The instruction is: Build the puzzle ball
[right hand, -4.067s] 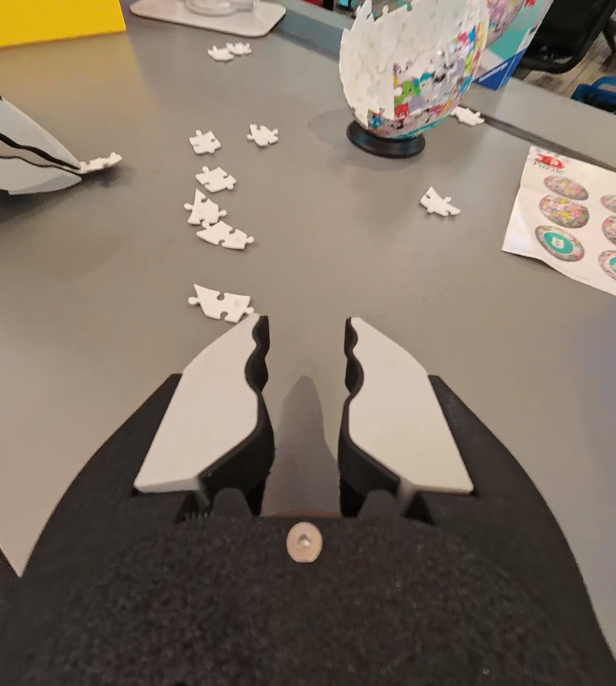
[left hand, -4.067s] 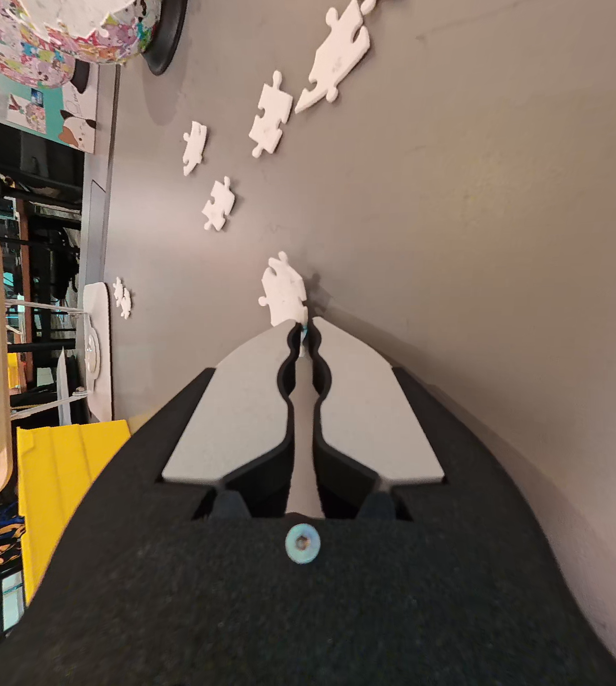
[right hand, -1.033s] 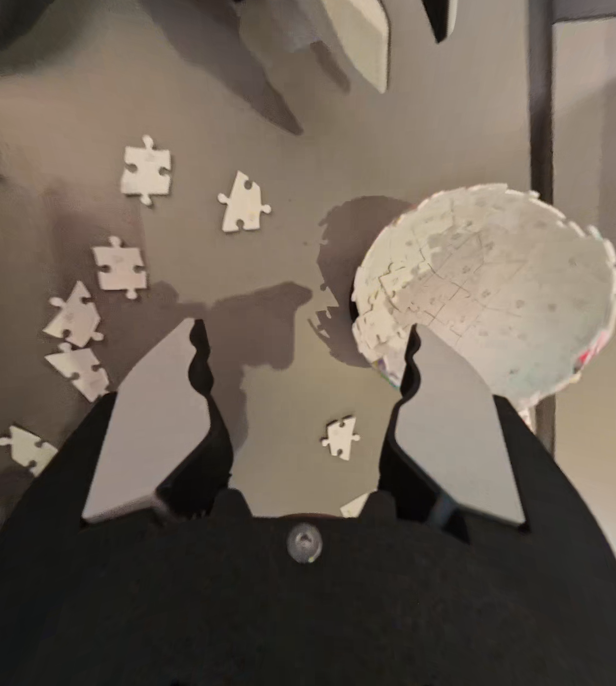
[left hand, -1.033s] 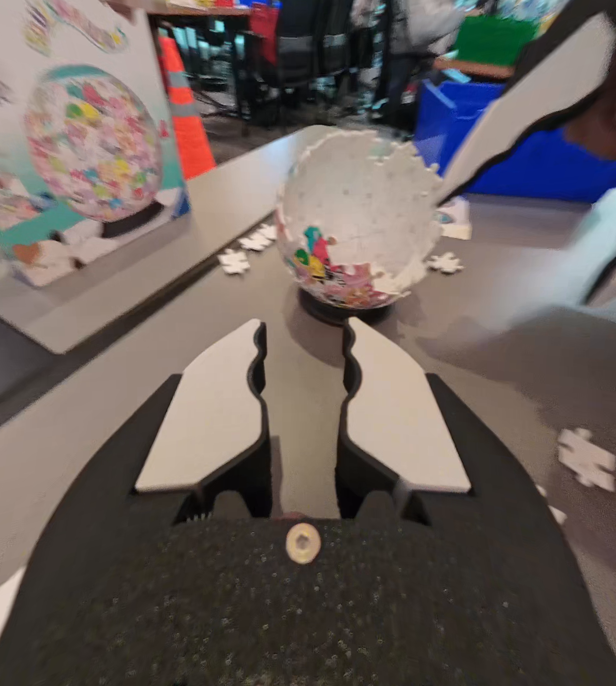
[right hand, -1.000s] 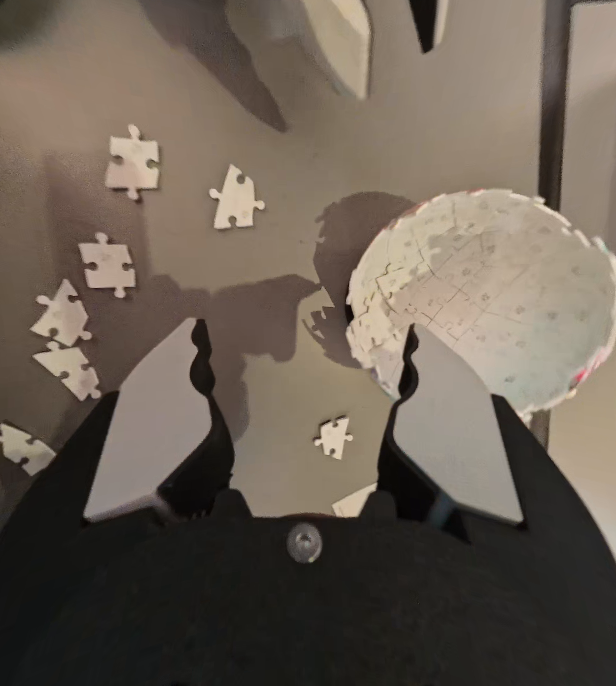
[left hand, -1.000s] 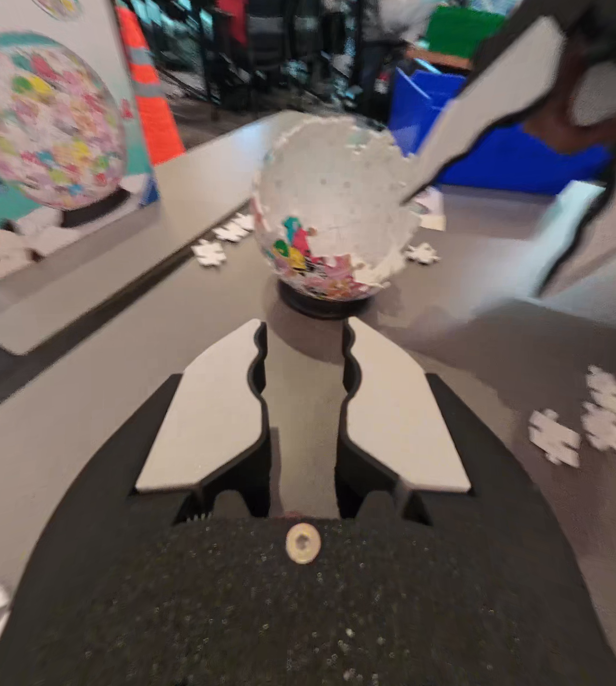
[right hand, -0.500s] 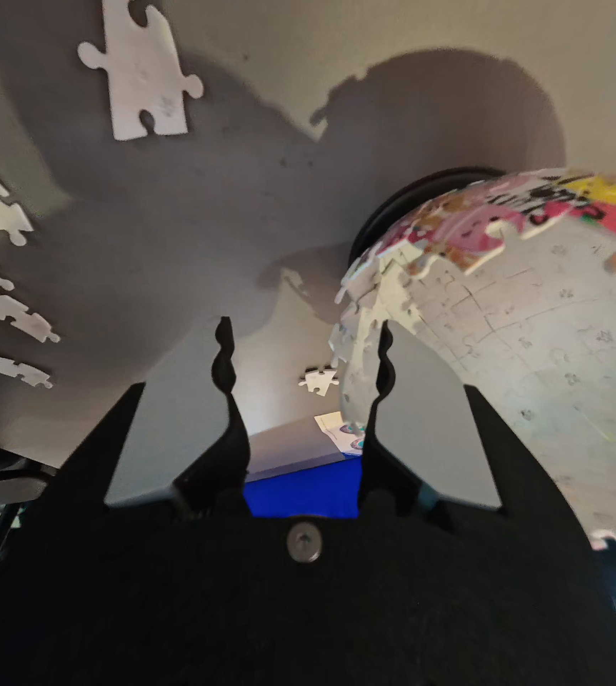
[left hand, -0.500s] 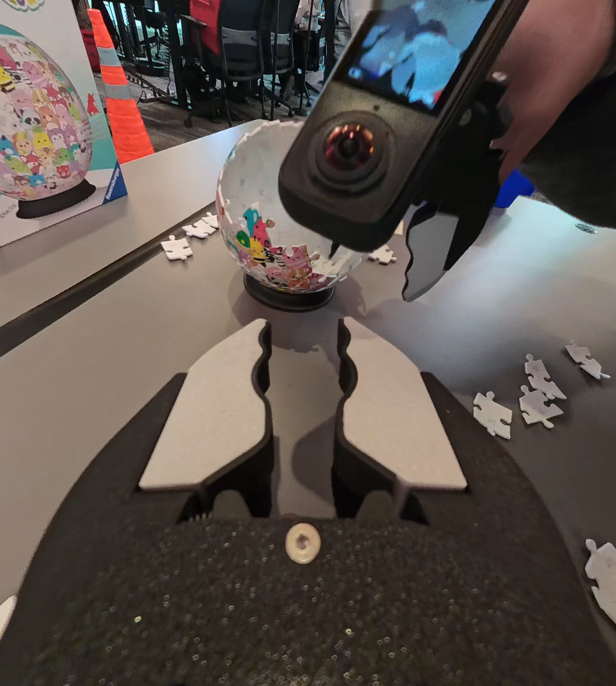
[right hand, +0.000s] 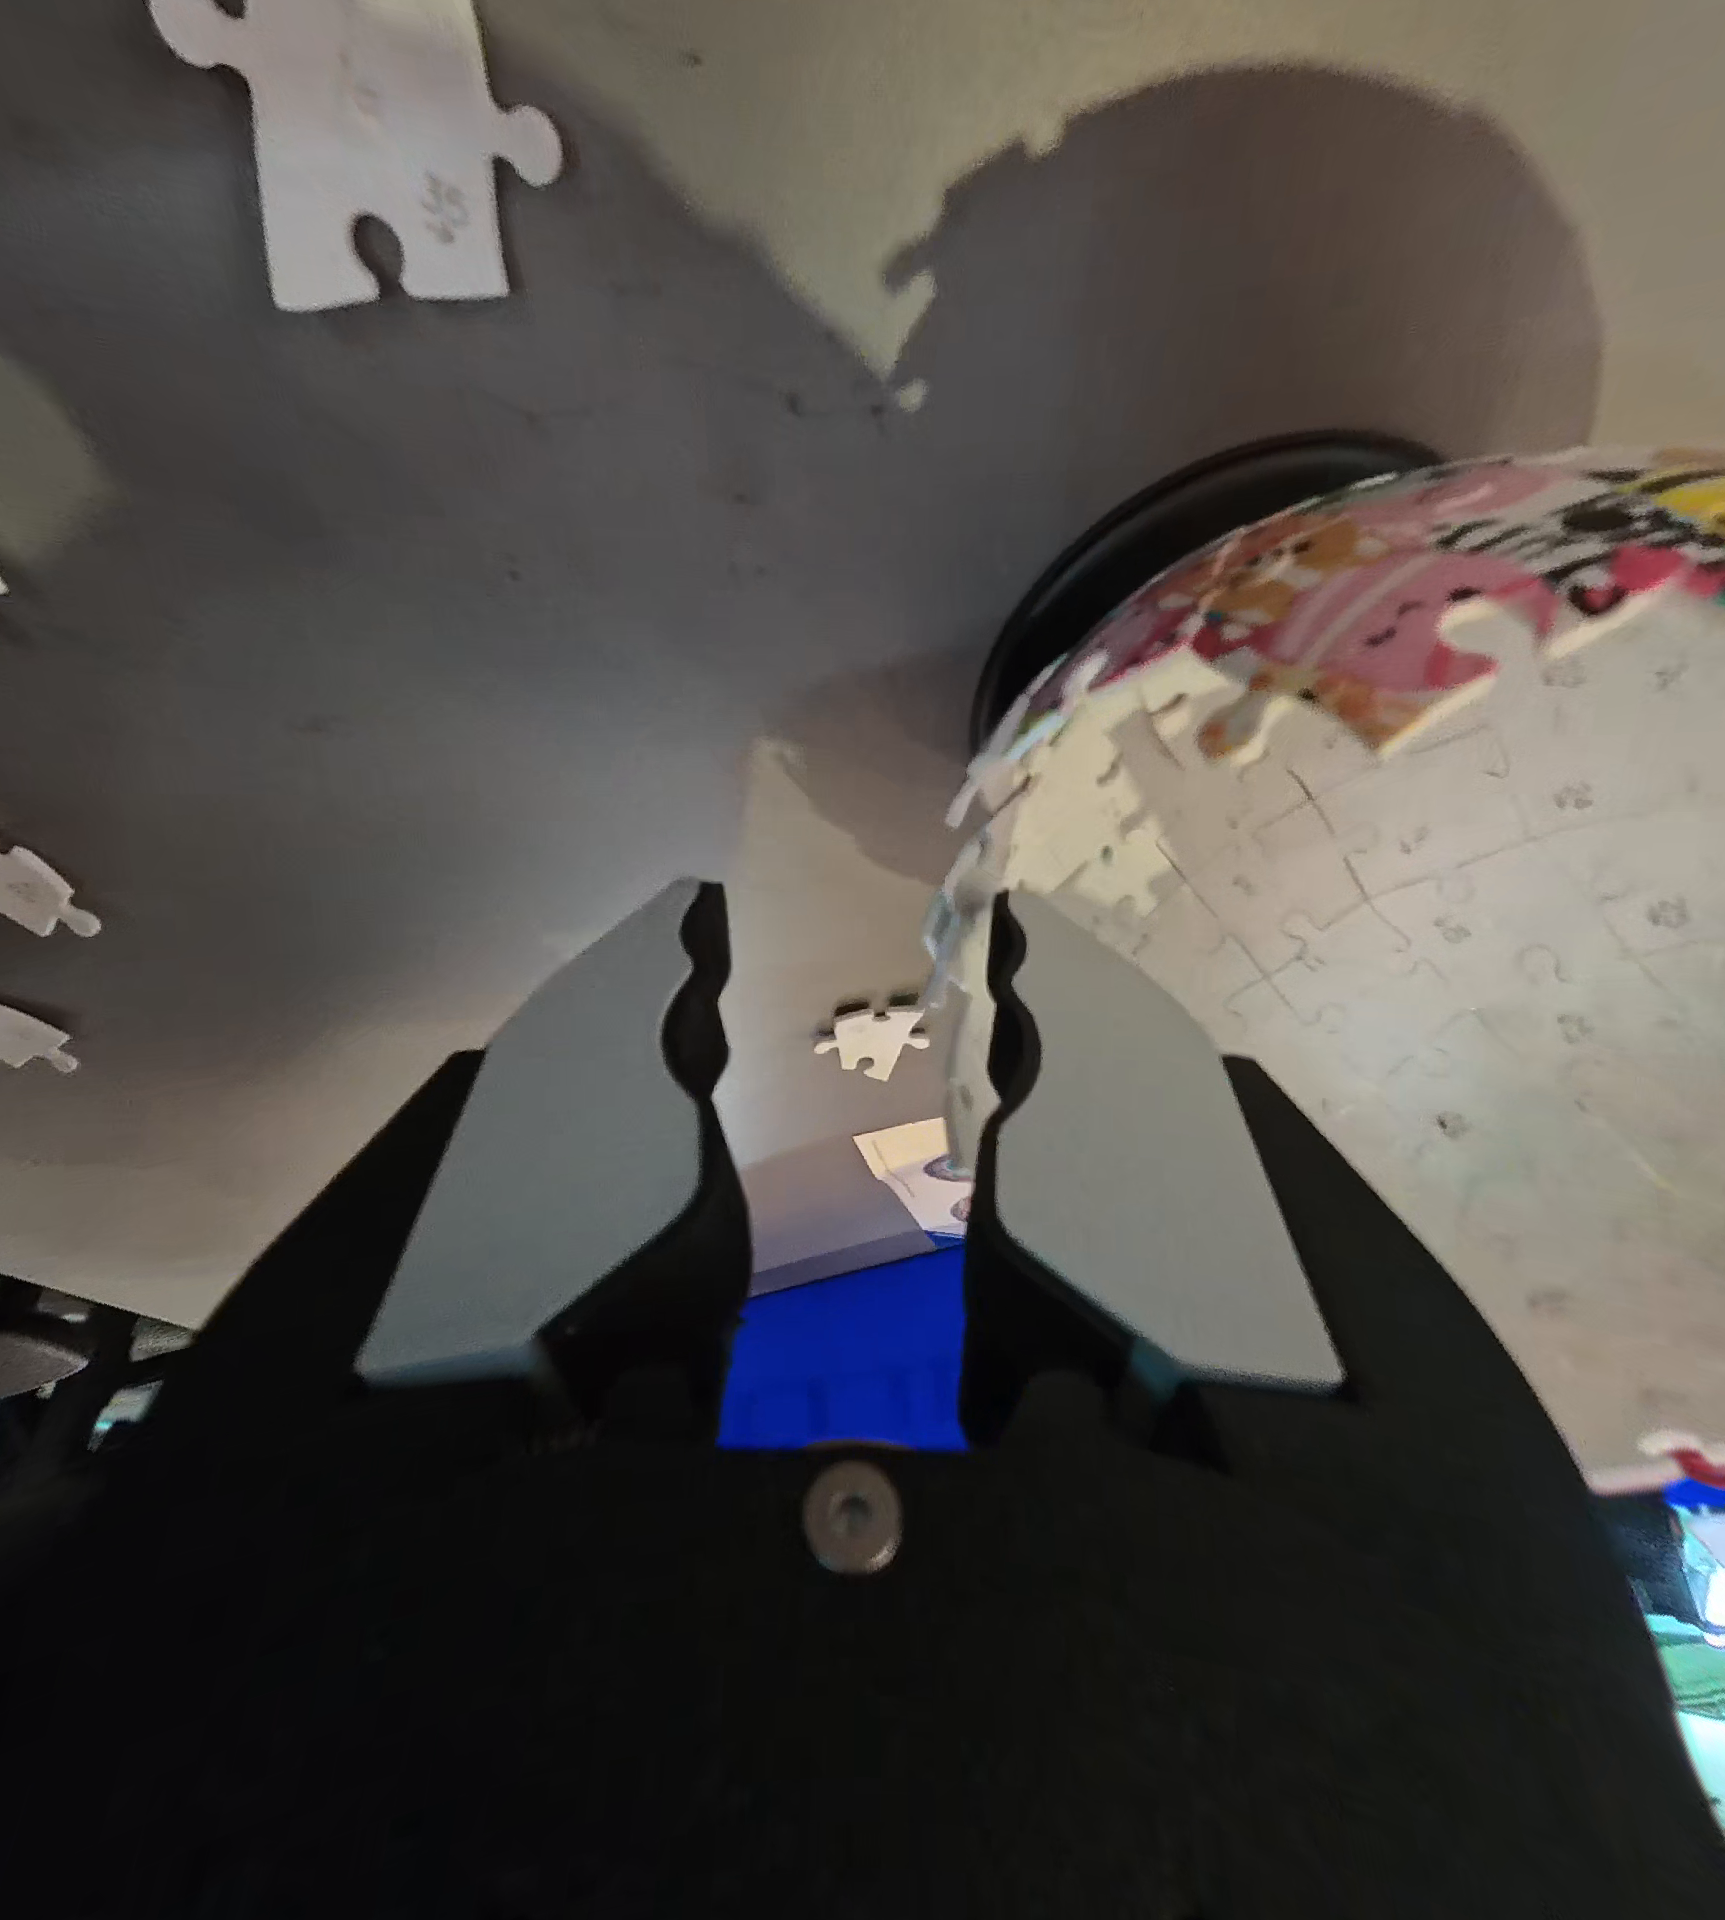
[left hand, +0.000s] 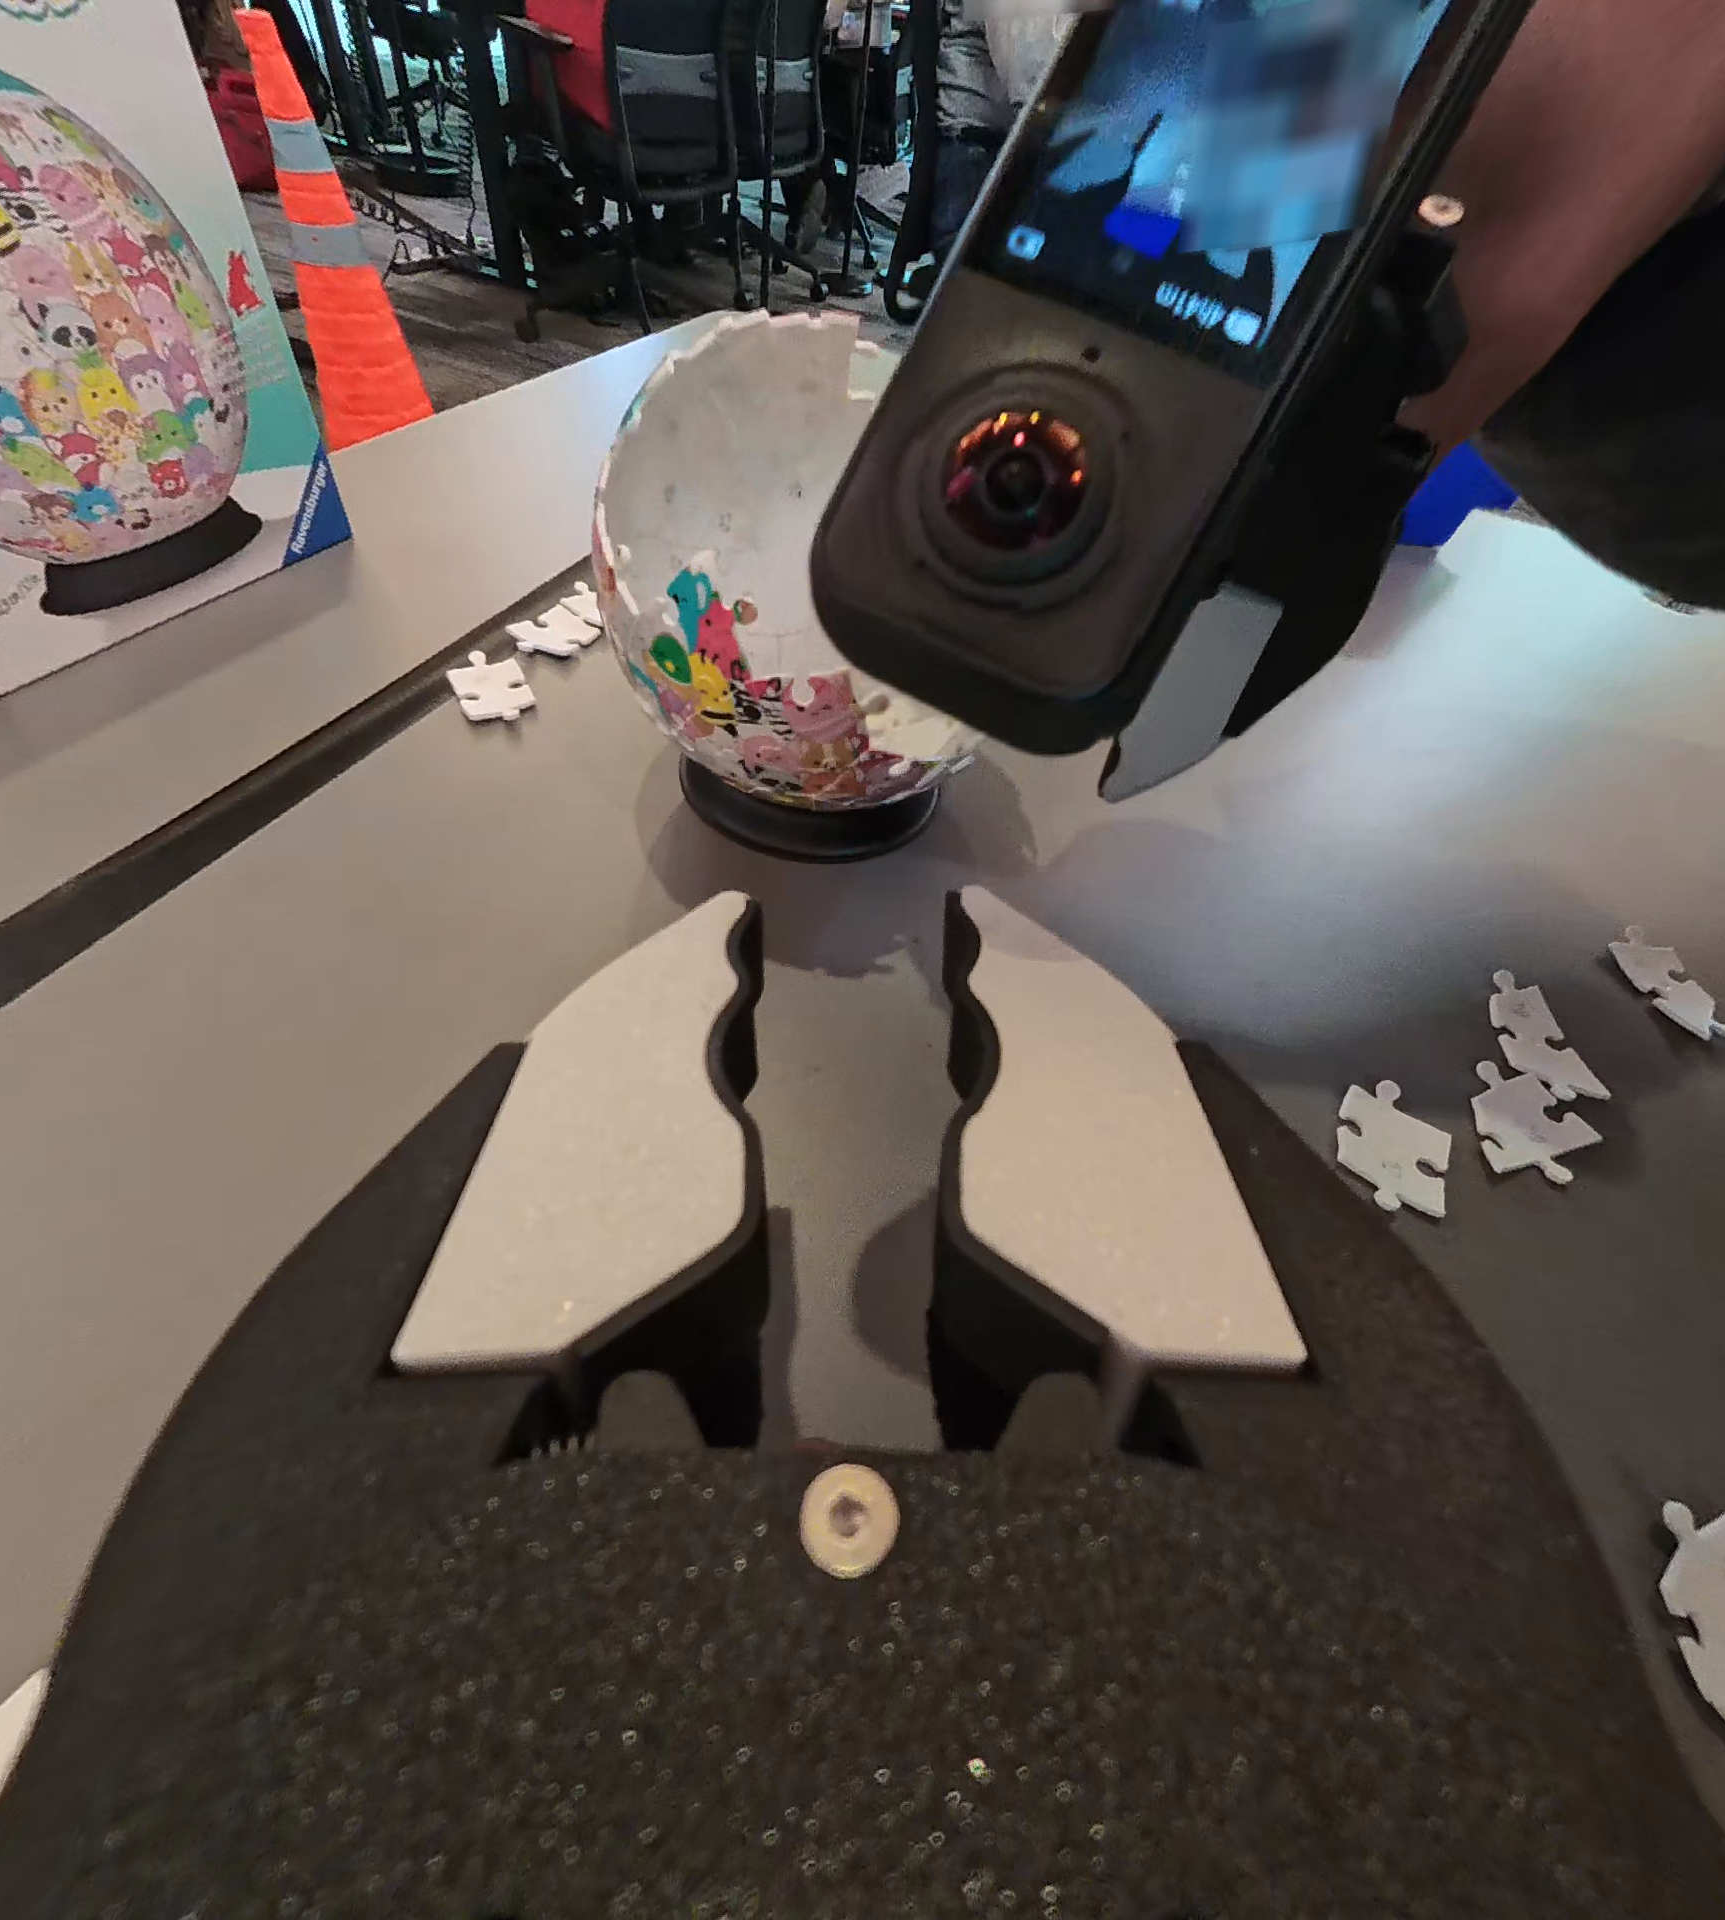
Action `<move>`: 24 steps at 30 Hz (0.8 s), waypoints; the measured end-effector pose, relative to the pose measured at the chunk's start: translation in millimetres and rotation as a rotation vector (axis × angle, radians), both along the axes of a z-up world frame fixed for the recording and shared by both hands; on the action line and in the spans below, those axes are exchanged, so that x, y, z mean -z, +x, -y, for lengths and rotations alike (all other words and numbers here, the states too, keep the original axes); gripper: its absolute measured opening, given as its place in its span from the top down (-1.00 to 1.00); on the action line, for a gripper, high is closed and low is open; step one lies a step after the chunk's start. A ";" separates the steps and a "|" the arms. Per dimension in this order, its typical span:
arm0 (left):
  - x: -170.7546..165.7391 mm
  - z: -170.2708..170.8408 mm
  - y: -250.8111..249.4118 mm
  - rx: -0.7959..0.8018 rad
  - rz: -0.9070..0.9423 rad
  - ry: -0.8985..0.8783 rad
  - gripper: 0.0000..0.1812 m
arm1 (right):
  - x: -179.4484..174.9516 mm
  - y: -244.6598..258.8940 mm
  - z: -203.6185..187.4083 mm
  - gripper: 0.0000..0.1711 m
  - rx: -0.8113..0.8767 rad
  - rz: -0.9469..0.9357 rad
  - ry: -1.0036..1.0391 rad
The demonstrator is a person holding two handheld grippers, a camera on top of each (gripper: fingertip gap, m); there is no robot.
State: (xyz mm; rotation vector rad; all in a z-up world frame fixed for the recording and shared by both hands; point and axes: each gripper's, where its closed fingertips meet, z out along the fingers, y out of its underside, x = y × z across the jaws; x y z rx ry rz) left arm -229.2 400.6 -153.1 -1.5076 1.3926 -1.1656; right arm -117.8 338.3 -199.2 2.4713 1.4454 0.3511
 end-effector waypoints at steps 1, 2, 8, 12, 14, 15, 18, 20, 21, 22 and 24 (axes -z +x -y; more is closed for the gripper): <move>0.1 0.1 0.0 0.000 -0.001 0.001 0.64 | -2.0 0.4 -0.7 0.48 -0.005 0.004 0.008; 0.1 0.0 0.0 -0.001 -0.001 0.002 0.64 | -4.0 0.0 -0.7 0.54 -0.008 0.000 0.013; 0.6 0.4 0.5 0.000 -0.005 0.008 0.64 | -7.7 2.9 -12.5 0.72 -0.038 0.005 0.081; 1.9 1.9 1.1 0.005 -0.014 0.018 0.64 | -5.1 1.3 -14.4 0.57 -0.037 0.002 0.099; 2.7 2.7 1.5 0.008 -0.020 0.025 0.64 | 0.2 3.4 -12.8 0.53 -0.036 0.025 0.087; 3.0 3.1 1.6 0.010 -0.022 0.027 0.64 | 2.7 6.5 -12.0 0.49 -0.037 0.047 0.081; 3.7 3.4 2.0 0.010 -0.026 0.033 0.64 | 9.8 11.1 -8.1 0.49 -0.036 0.071 0.054; 3.7 3.4 2.0 0.010 -0.026 0.031 0.64 | 10.1 10.7 -8.2 0.51 -0.042 0.072 0.057; 3.5 3.3 2.0 0.010 -0.025 0.030 0.64 | 8.9 9.8 -8.4 0.54 -0.046 0.066 0.060; 3.4 3.2 1.8 0.010 -0.024 0.029 0.64 | 6.9 8.6 -8.7 0.58 -0.045 0.058 0.064; 3.3 3.1 1.9 0.010 -0.024 0.028 0.64 | 2.0 7.7 -8.9 0.62 -0.044 0.055 0.071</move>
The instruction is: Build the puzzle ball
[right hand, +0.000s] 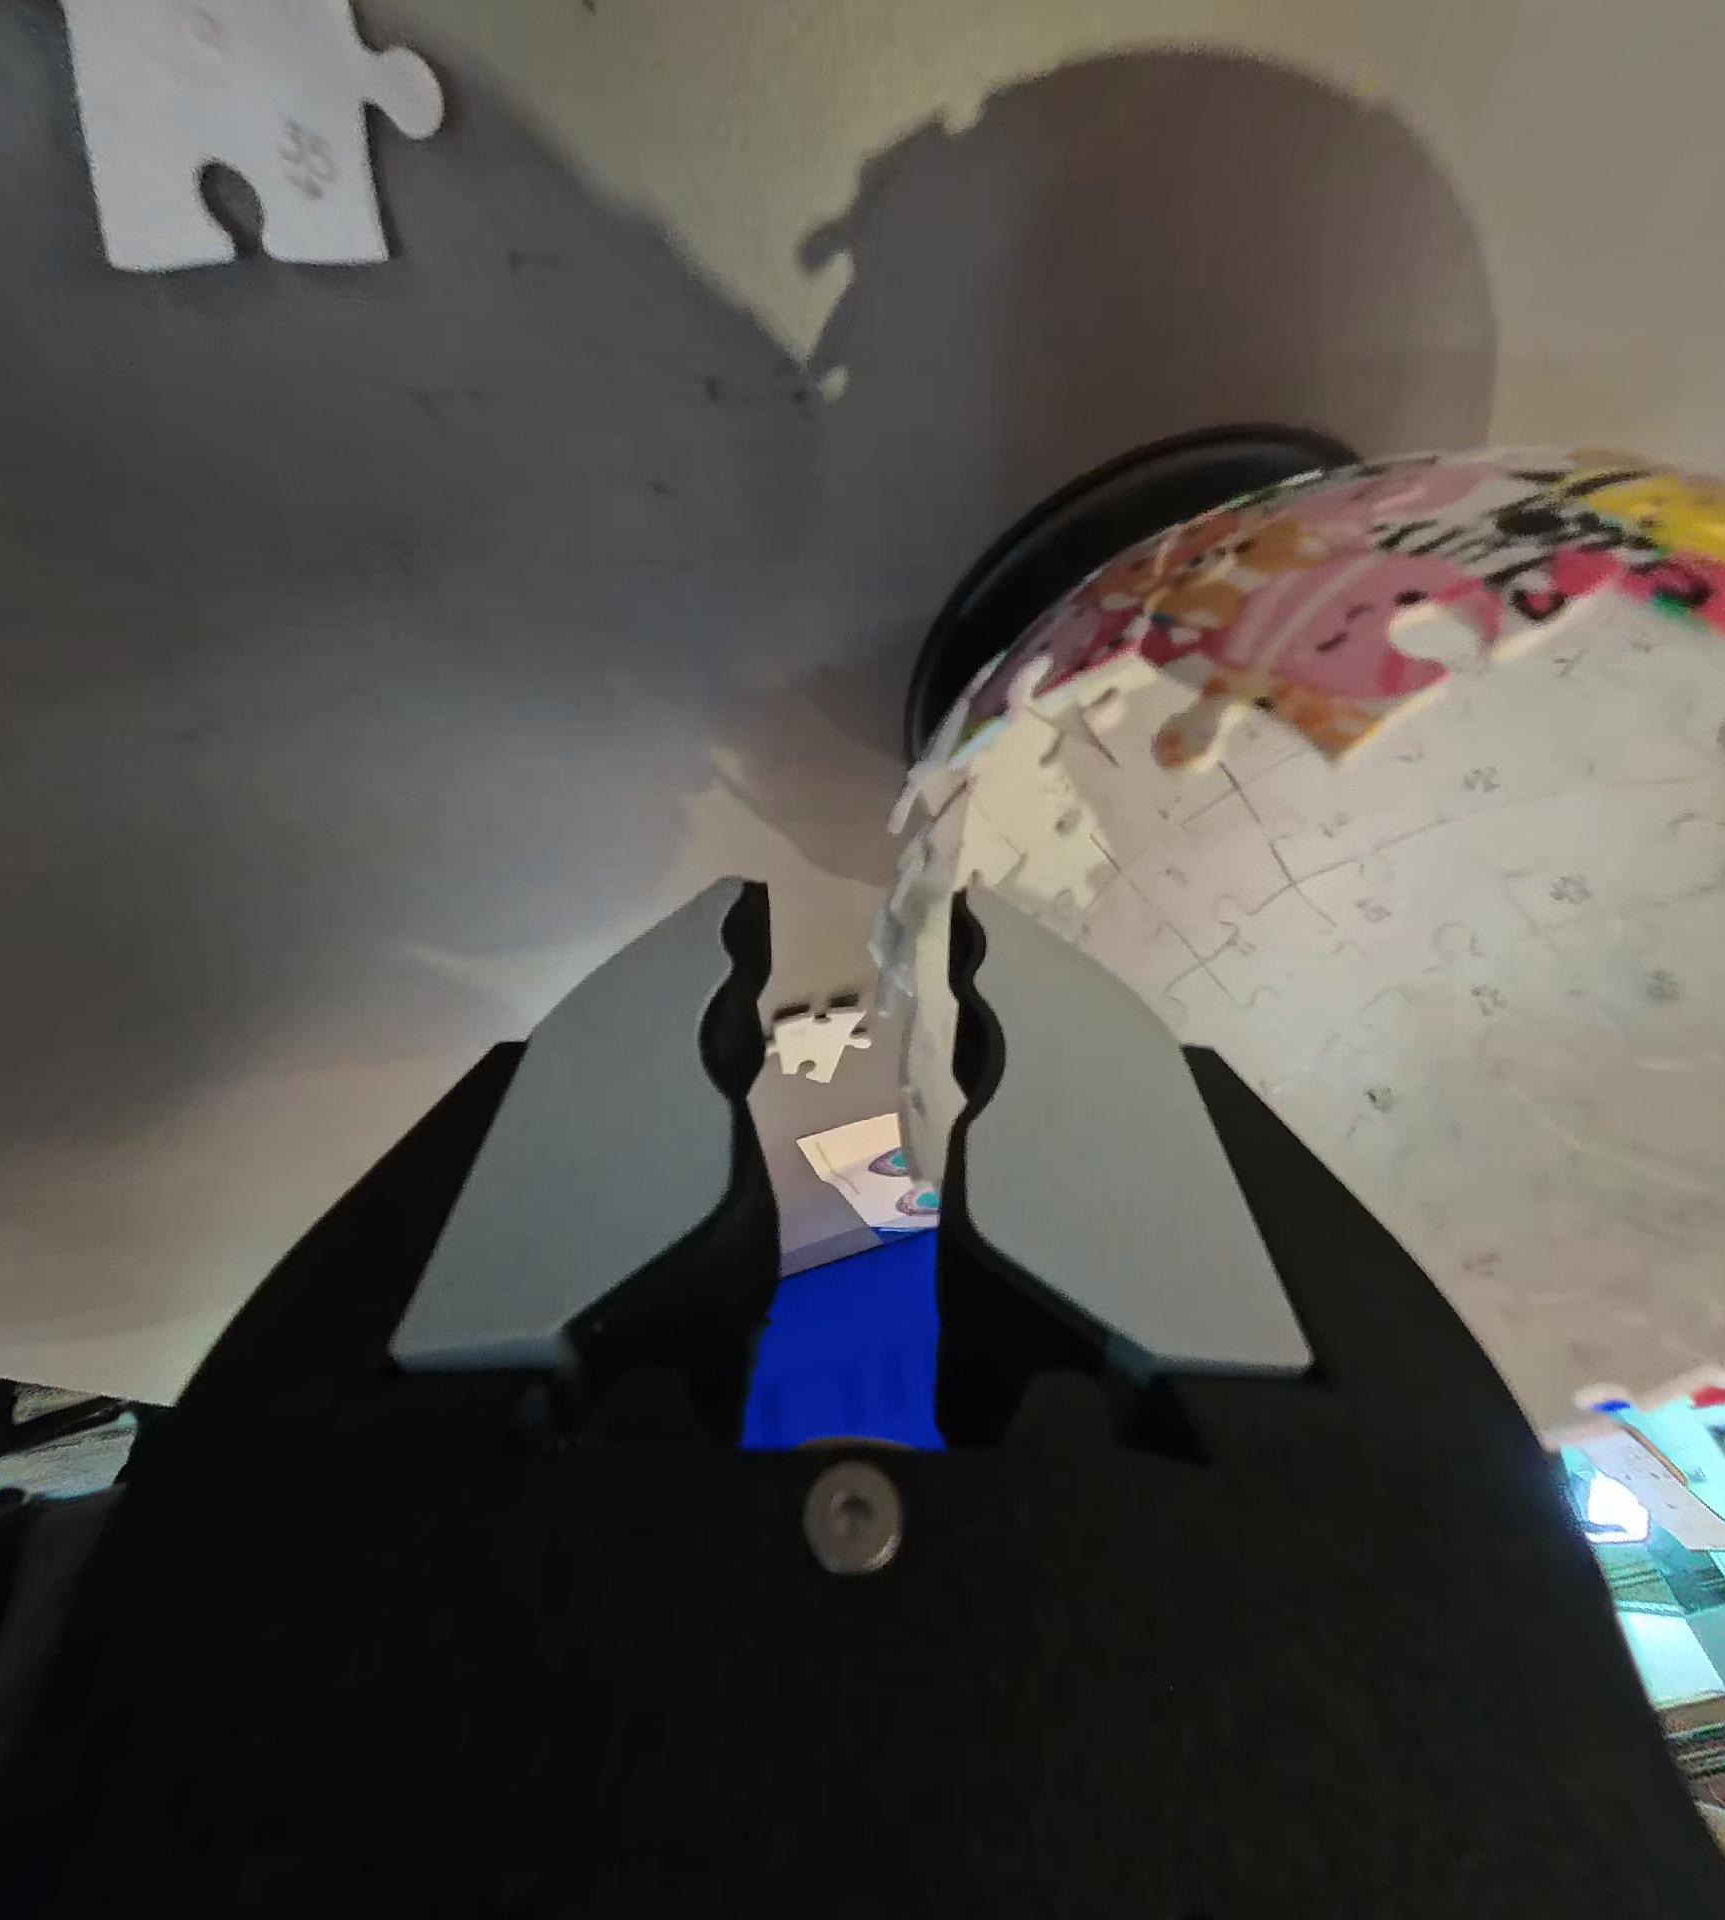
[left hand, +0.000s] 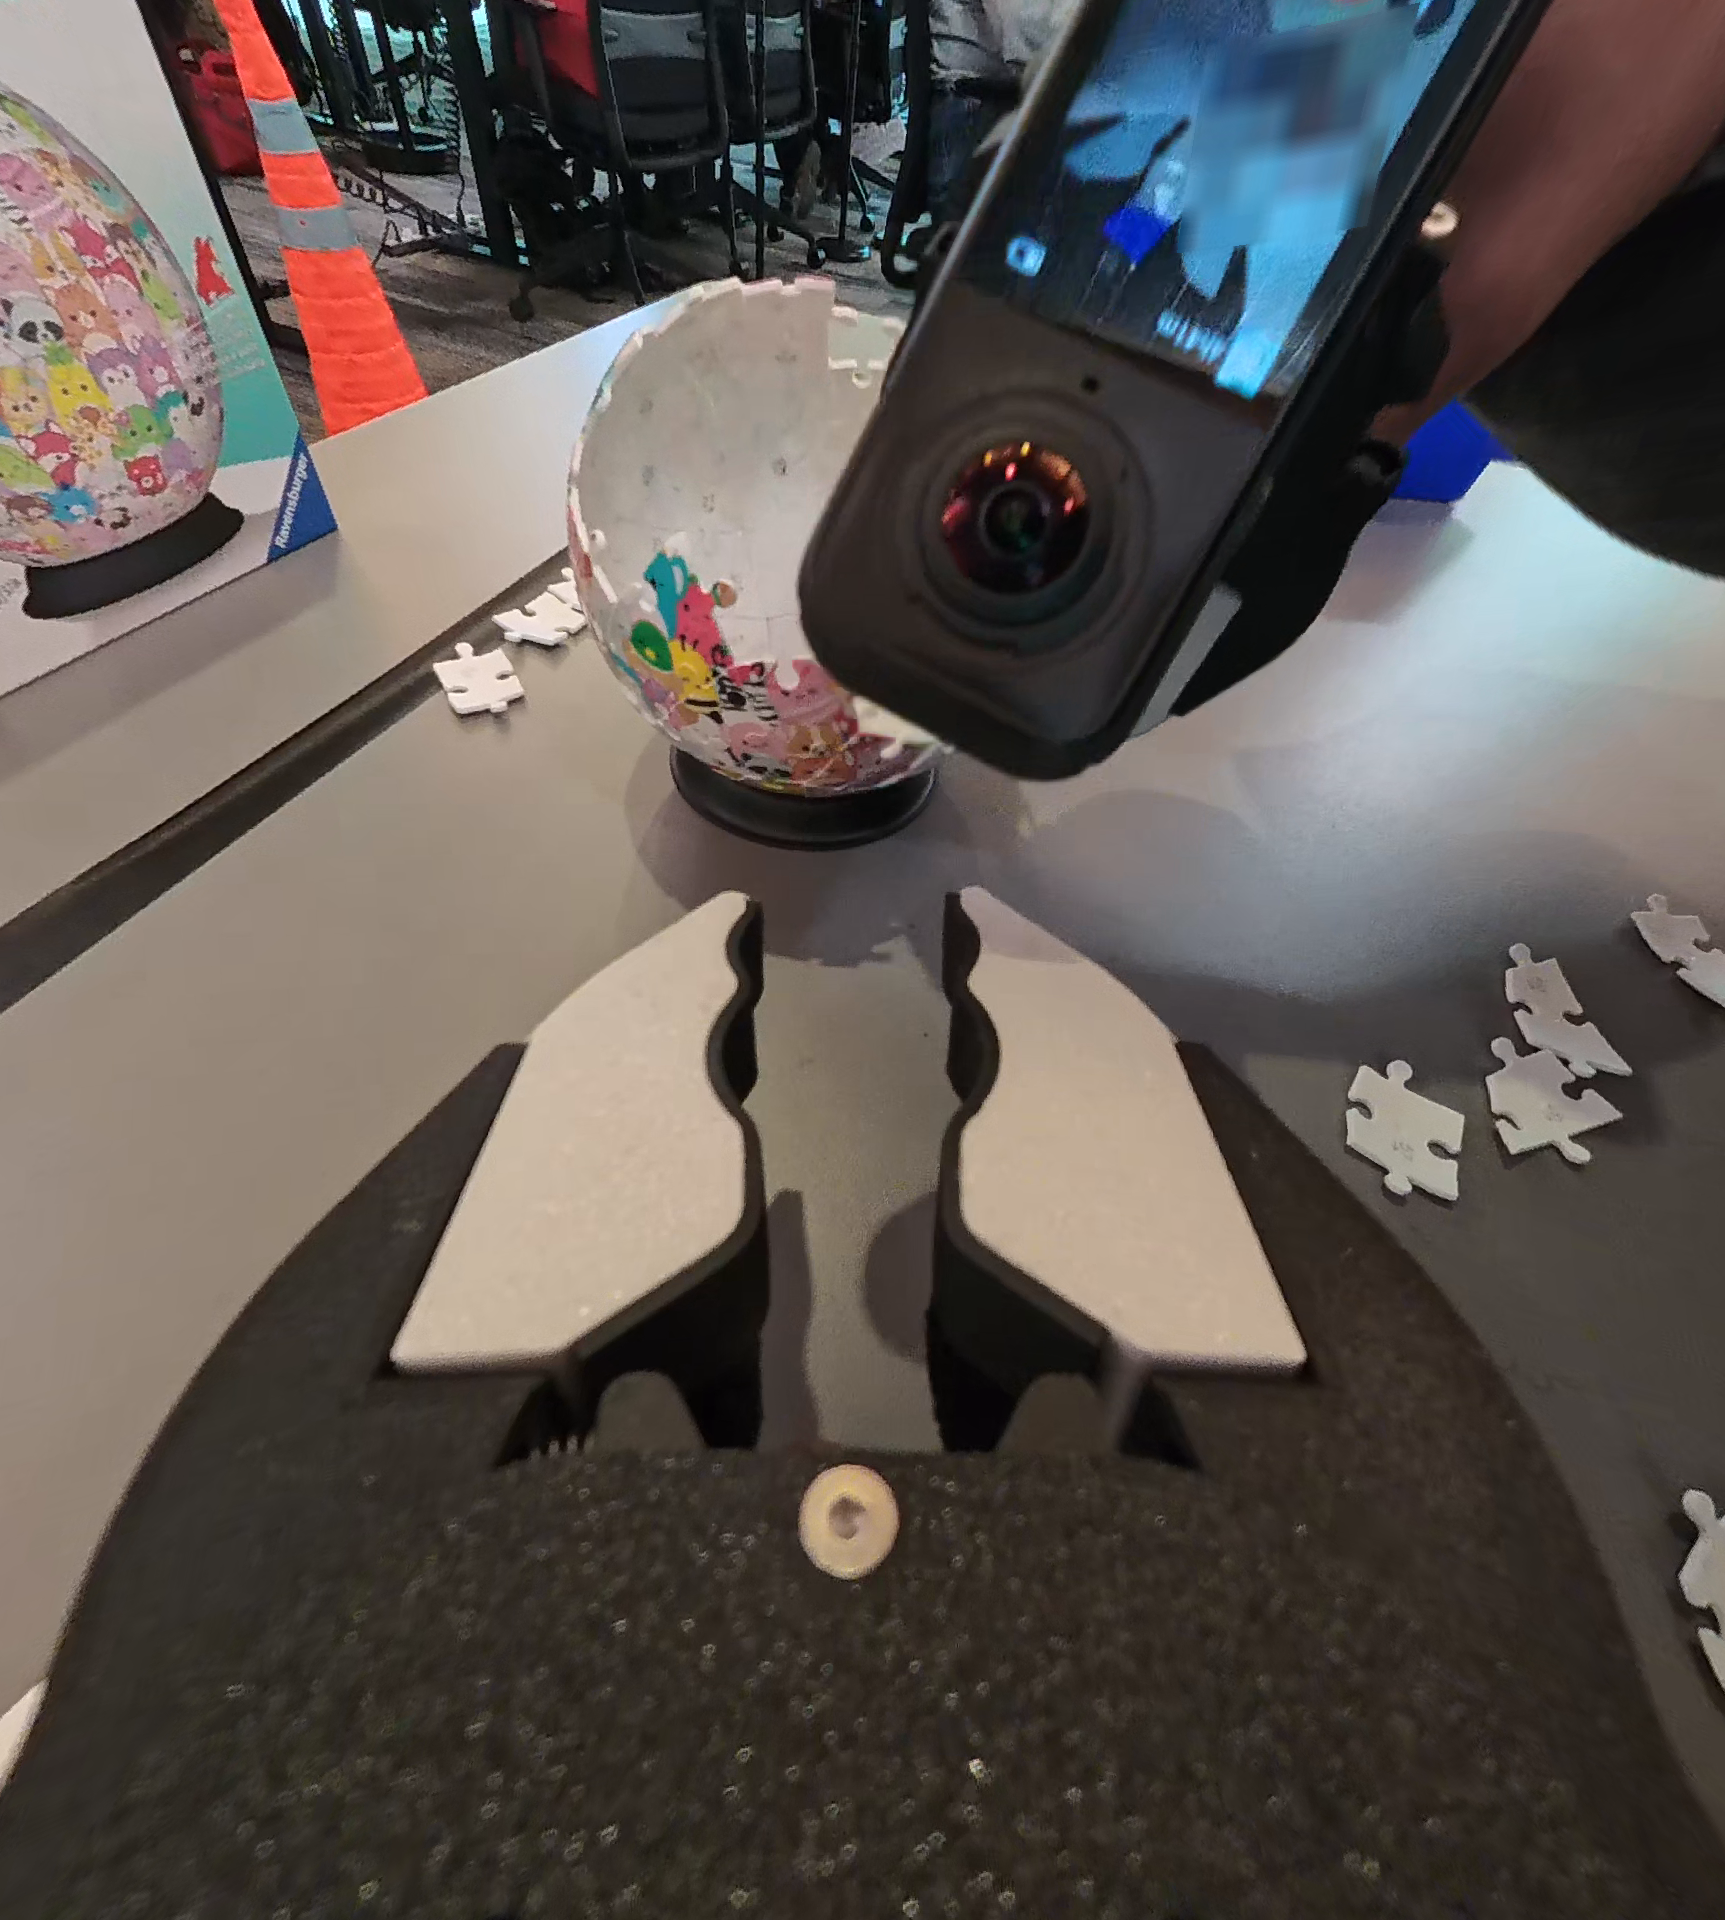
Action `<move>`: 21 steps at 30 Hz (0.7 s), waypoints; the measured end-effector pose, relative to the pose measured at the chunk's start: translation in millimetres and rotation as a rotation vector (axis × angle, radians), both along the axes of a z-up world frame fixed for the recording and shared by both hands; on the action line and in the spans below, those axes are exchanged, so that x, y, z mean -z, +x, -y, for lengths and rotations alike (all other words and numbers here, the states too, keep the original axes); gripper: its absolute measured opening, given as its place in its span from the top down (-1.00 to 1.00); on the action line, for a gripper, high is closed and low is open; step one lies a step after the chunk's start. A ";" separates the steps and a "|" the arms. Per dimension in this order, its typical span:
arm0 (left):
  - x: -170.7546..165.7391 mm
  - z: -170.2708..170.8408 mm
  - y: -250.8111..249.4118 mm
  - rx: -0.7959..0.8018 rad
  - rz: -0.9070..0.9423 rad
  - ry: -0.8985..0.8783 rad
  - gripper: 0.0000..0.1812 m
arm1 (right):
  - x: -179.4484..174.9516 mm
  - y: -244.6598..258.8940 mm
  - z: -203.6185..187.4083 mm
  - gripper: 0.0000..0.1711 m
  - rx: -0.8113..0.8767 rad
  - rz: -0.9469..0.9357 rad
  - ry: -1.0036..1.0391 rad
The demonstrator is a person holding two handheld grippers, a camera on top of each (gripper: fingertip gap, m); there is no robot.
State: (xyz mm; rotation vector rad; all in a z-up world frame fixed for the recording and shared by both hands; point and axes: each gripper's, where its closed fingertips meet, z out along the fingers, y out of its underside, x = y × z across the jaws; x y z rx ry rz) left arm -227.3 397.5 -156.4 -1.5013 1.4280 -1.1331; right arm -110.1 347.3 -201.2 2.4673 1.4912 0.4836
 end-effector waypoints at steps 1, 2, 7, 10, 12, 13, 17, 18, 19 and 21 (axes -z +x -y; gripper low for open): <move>0.1 0.0 0.0 0.000 -0.001 0.000 0.64 | -2.0 -0.1 0.1 0.66 -0.004 0.001 0.001; 0.1 0.1 0.1 0.000 -0.001 0.001 0.64 | -3.4 -0.3 0.8 0.73 -0.009 -0.002 -0.001; 0.4 0.2 0.1 0.000 -0.003 0.005 0.64 | -7.7 0.9 -3.3 0.90 -0.034 0.006 0.027; 0.6 0.4 0.2 0.000 -0.004 0.007 0.64 | -9.5 0.9 -3.4 0.92 -0.032 0.003 0.029; 0.7 0.4 0.3 -0.001 -0.005 0.009 0.64 | -11.1 0.1 -3.3 0.93 -0.044 0.003 0.031; 0.9 0.6 0.4 0.000 -0.006 0.010 0.64 | -12.2 -0.7 -3.1 0.93 -0.050 0.002 0.034; 1.3 0.8 0.6 0.000 -0.009 0.013 0.64 | -18.1 -2.4 -2.6 0.94 -0.061 -0.005 0.049; 1.4 0.9 0.6 0.000 -0.009 0.014 0.64 | -19.6 -2.4 -2.5 0.94 -0.062 -0.005 0.053; 1.5 1.1 0.6 0.001 -0.010 0.015 0.64 | -20.8 -2.5 -2.5 0.94 -0.064 -0.006 0.057; 2.0 1.3 0.8 0.002 -0.013 0.017 0.64 | -22.0 -1.8 -1.8 0.95 -0.068 -0.004 0.060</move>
